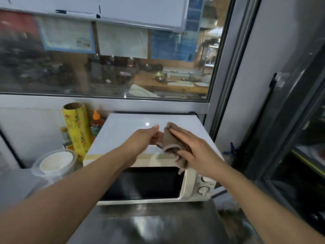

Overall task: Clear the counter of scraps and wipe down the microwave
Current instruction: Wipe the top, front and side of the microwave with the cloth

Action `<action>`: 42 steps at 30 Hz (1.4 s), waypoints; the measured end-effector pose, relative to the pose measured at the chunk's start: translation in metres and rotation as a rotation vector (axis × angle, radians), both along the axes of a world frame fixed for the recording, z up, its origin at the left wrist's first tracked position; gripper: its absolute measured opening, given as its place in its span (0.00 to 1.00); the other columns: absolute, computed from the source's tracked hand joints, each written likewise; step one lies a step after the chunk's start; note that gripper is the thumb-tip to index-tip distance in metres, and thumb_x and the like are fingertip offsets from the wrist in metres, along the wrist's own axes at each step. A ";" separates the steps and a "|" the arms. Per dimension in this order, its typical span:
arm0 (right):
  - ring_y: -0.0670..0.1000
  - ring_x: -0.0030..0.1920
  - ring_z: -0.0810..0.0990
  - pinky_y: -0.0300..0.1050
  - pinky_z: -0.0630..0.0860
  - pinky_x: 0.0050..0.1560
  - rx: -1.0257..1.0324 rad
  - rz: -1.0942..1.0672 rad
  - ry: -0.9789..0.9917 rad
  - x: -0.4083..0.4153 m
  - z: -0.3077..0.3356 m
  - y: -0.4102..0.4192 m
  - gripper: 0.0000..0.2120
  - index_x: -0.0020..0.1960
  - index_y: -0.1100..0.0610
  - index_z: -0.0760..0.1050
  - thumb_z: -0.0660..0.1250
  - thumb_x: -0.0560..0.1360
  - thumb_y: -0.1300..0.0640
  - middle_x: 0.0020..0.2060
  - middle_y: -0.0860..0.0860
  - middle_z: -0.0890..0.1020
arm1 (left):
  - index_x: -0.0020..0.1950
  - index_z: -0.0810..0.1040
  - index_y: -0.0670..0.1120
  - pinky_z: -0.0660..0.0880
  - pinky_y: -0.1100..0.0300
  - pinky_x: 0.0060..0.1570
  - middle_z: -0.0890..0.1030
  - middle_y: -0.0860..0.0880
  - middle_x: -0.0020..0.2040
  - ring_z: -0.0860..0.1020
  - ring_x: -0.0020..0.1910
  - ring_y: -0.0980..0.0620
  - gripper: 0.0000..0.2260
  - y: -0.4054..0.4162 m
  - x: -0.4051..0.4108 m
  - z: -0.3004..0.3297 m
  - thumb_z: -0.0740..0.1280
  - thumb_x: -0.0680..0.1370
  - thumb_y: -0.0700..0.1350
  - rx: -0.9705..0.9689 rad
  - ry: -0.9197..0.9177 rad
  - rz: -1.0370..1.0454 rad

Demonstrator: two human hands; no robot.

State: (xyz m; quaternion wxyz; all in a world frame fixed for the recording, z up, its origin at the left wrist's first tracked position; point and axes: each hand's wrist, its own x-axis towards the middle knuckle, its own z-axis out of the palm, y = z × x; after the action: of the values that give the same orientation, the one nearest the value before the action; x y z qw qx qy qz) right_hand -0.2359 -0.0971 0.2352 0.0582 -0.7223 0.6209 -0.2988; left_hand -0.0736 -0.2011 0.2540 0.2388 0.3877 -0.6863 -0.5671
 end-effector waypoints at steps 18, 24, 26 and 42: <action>0.59 0.64 0.75 0.57 0.67 0.69 0.592 0.003 -1.246 0.085 -0.007 -0.025 0.38 0.69 0.57 0.64 0.77 0.65 0.50 0.63 0.57 0.75 | 0.38 0.73 0.45 0.74 0.61 0.29 0.78 0.49 0.27 0.77 0.27 0.53 0.09 -0.024 0.089 0.024 0.58 0.76 0.37 0.322 0.363 0.264; 0.58 0.54 0.79 0.54 0.77 0.52 0.258 -0.015 -1.644 0.106 0.005 -0.038 0.35 0.72 0.51 0.60 0.63 0.72 0.75 0.60 0.59 0.75 | 0.56 0.74 0.54 0.74 0.45 0.48 0.75 0.41 0.53 0.76 0.46 0.42 0.25 -0.032 0.115 0.022 0.56 0.70 0.28 0.104 0.317 0.183; 0.56 0.48 0.81 0.50 0.78 0.48 0.197 -0.072 -1.494 0.101 0.013 -0.031 0.31 0.69 0.48 0.64 0.62 0.73 0.74 0.51 0.59 0.80 | 0.58 0.74 0.63 0.70 0.46 0.46 0.71 0.44 0.52 0.71 0.47 0.42 0.34 -0.036 0.120 0.020 0.55 0.68 0.25 0.020 0.247 0.140; 0.49 0.52 0.75 0.41 0.68 0.49 0.115 -0.467 -0.194 -0.014 0.032 -0.005 0.10 0.38 0.50 0.75 0.76 0.66 0.56 0.52 0.48 0.76 | 0.37 0.72 0.53 0.73 0.56 0.42 0.74 0.51 0.45 0.75 0.45 0.49 0.09 -0.033 0.001 0.009 0.71 0.70 0.43 -0.804 -0.430 -0.061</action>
State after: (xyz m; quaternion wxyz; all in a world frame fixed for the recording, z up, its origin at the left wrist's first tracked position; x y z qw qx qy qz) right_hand -0.2502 -0.1022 0.2669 0.0880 -0.5229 0.7783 -0.3362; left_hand -0.0722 -0.2341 0.2634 0.2058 0.3527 -0.8970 -0.1693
